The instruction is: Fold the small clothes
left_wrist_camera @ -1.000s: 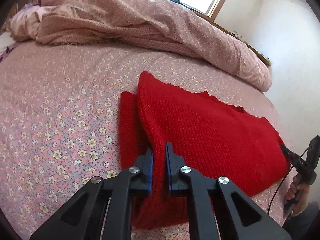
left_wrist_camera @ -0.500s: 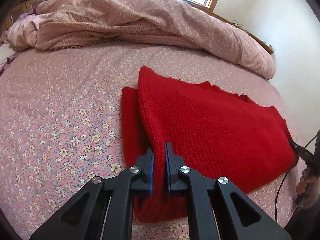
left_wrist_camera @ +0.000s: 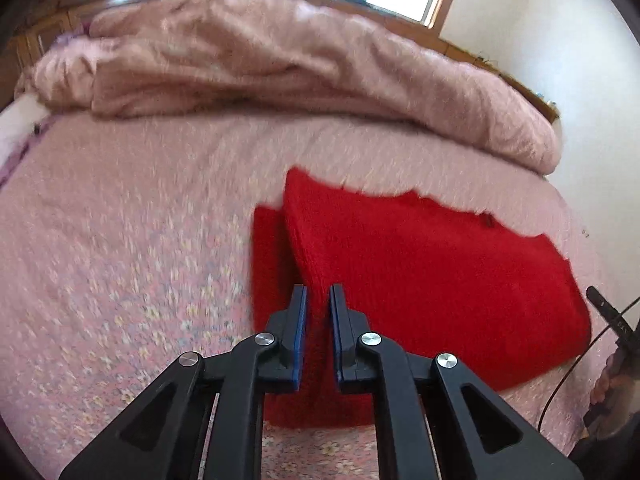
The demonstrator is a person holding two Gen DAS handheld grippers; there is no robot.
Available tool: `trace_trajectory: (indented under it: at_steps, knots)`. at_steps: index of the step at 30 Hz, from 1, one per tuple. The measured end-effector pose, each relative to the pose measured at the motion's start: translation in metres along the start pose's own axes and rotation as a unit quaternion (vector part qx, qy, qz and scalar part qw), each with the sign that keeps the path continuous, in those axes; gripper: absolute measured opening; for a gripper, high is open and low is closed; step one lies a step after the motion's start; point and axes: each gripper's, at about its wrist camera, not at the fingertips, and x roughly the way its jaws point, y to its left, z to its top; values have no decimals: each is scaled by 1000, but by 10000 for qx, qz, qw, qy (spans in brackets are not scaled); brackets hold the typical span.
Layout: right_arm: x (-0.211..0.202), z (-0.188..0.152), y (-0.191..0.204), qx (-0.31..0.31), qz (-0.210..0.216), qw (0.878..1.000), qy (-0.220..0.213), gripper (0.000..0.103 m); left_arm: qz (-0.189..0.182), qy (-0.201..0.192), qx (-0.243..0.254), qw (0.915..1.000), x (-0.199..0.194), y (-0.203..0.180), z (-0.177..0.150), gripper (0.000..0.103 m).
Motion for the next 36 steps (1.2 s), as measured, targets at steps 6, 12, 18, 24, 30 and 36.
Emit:
trace_trajectory:
  at_steps: [6, 12, 18, 24, 30, 36]
  knots:
    - [-23, 9, 69, -680, 818, 9930, -506, 20, -432, -500, 821, 9944, -21, -71, 4, 3]
    - [14, -7, 134, -704, 1619, 9843, 88, 12, -817, -542, 990, 9902, 8, -122, -25, 3]
    - [66, -34, 146, -315, 1522, 9841, 861, 5, -976, 207, 815, 9917, 57, -123, -40, 3]
    - [67, -41, 139, -252, 1450, 9841, 993, 1, -891, 134, 939, 9915, 43, -132, -44, 3]
    - [45, -40, 127, -189, 1485, 9833, 1035, 1, -946, 213, 1068, 9895, 28, -130, -56, 3]
    - [47, -52, 112, -351, 1412, 9808, 1302, 0, -780, 305, 1263, 9884, 32, -133, -64, 3]
